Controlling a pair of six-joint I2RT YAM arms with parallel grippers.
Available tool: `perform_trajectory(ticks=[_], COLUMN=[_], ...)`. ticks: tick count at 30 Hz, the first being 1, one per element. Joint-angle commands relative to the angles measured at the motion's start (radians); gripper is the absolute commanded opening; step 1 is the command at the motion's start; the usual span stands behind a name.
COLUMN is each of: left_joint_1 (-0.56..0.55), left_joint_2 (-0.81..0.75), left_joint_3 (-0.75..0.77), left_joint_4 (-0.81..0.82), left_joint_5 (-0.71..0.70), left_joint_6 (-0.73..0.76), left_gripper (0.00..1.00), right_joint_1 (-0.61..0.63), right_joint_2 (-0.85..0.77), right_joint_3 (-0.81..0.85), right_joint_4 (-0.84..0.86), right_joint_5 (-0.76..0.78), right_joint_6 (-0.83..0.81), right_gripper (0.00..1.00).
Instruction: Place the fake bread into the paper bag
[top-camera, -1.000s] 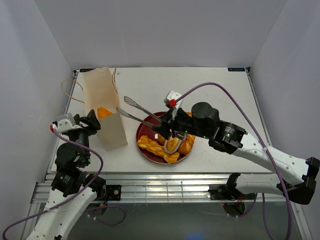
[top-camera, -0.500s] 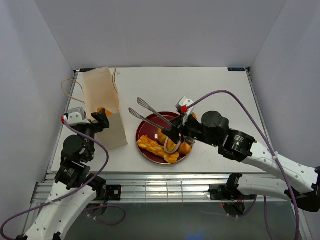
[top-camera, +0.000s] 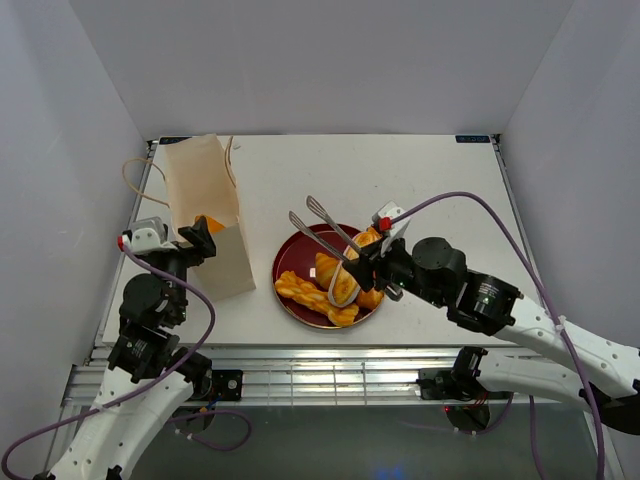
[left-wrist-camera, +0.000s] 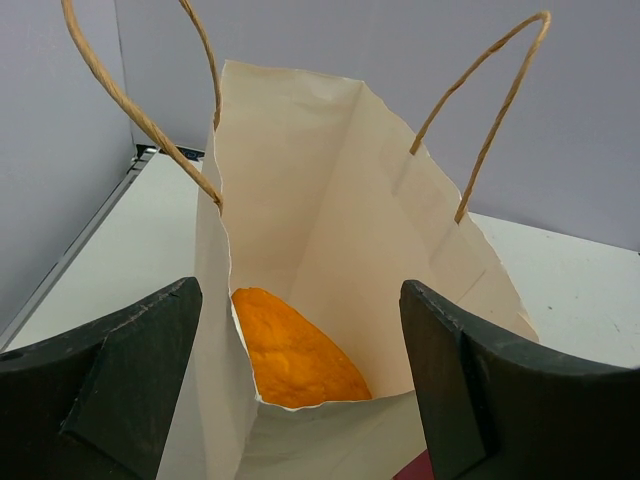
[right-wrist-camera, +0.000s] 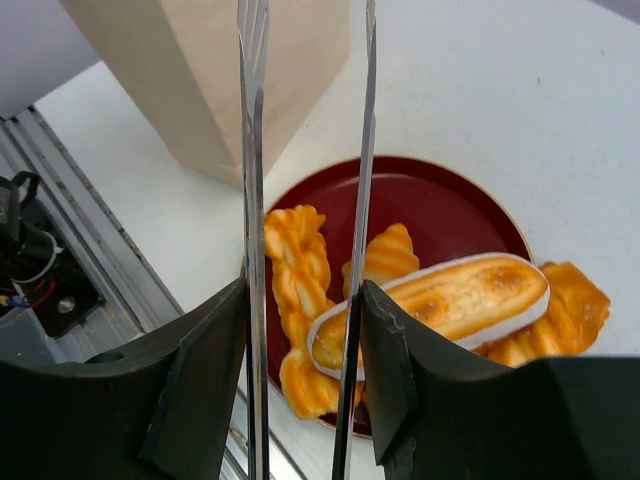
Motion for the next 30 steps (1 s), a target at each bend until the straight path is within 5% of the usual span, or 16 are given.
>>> perform_trajectory(ticks=[1,16,30], left_joint_1=[-0.004,-0.004,-0.004], left_joint_2=[-0.012,-0.033,-0.036], left_joint_3=[0.01,0.008,0.01], left_joint_4=[-0.009,-0.006,-0.011], left_joint_5=[-0.014,-0.021,-0.026], left_joint_6=[-0.003,-0.009,-0.01], left_gripper=[0.91,0.91,0.91], right_joint_1=[-0.003,-0.032,-0.138], right_joint_2=[-0.03,-0.22,-0.267], right_joint_3=[-0.064,-0.219,-0.24], right_joint_4=[-0.039,-0.301,-0.369], right_joint_5=[0.133,0.34,0.235], right_joint_6=[0.085,0.392,0.512], right_gripper=[0.52,0.56,0.61])
